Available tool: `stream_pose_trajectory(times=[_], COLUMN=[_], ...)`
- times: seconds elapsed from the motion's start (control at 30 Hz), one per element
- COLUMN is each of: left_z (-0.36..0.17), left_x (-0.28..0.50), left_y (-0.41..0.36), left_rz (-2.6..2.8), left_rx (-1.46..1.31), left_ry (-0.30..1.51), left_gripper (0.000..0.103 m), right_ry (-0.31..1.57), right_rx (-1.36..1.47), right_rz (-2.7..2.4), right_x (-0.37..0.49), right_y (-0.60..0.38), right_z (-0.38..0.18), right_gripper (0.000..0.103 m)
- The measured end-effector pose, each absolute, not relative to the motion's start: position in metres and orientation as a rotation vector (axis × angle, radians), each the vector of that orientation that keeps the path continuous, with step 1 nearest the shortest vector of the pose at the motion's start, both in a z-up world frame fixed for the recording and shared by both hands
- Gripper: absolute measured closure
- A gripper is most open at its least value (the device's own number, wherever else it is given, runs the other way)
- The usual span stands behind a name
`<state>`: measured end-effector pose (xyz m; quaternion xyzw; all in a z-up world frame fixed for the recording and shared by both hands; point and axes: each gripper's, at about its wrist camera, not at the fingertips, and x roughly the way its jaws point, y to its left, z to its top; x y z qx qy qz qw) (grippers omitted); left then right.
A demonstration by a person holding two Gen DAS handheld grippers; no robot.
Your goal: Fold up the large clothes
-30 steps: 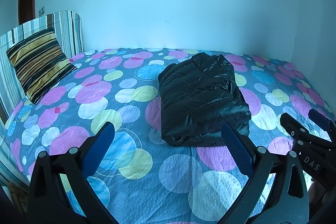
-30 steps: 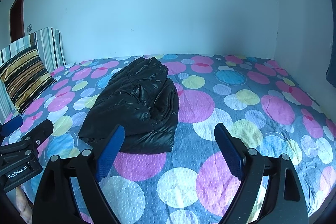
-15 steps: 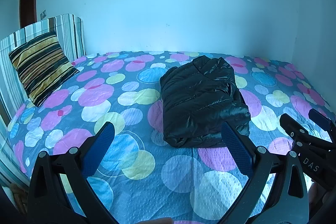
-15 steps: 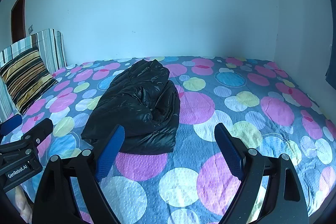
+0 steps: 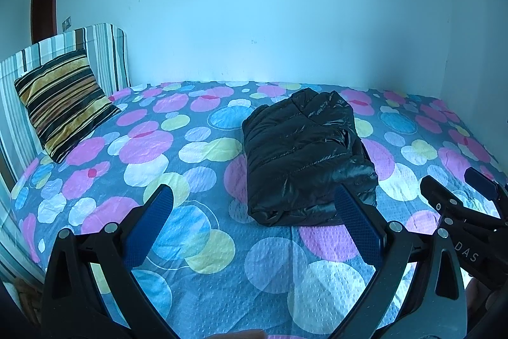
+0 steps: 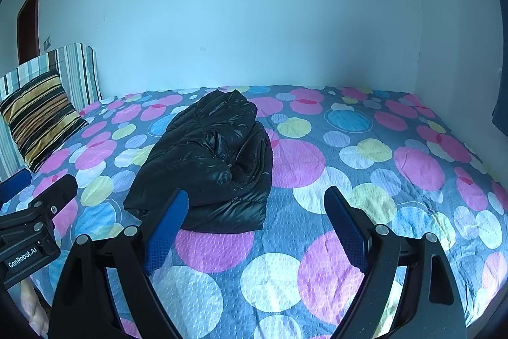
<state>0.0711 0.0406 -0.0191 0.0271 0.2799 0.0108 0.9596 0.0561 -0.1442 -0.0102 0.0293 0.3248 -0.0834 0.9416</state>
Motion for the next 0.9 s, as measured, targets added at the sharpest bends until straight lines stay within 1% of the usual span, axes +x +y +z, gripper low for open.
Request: stream_pose_trajectory(times=[0.47,0.67,0.77,0.9], left_z=[-0.028,-0.033,-0.045,-0.072], left_x=[0.078,0.091,0.109,0.144], left_y=[0.041,0.041,0.051,0.086], left_rz=[0.025,0.085,0.089,0.150], left_rx=[0.045,0.108,0.107,0.089], left_ry=[0.579,0.547,0.597,0.686], left_gripper=[0.002,0.002,0.002,0.002], right_ry=[0.675,0.686,0.698,0.728], right_rx=[0.056,0.059,0.062,0.065], right_rz=[-0.163,-0.162,-0.170,-0.212], right_x=[0.057,0.063,0.068,0.079], right_y=[-0.145,-0.149,-0.156,-0.182], right_z=[-0.013,-0.020,-0.026,-0.037], right_gripper=[0.017,0.017,0.017,0.017])
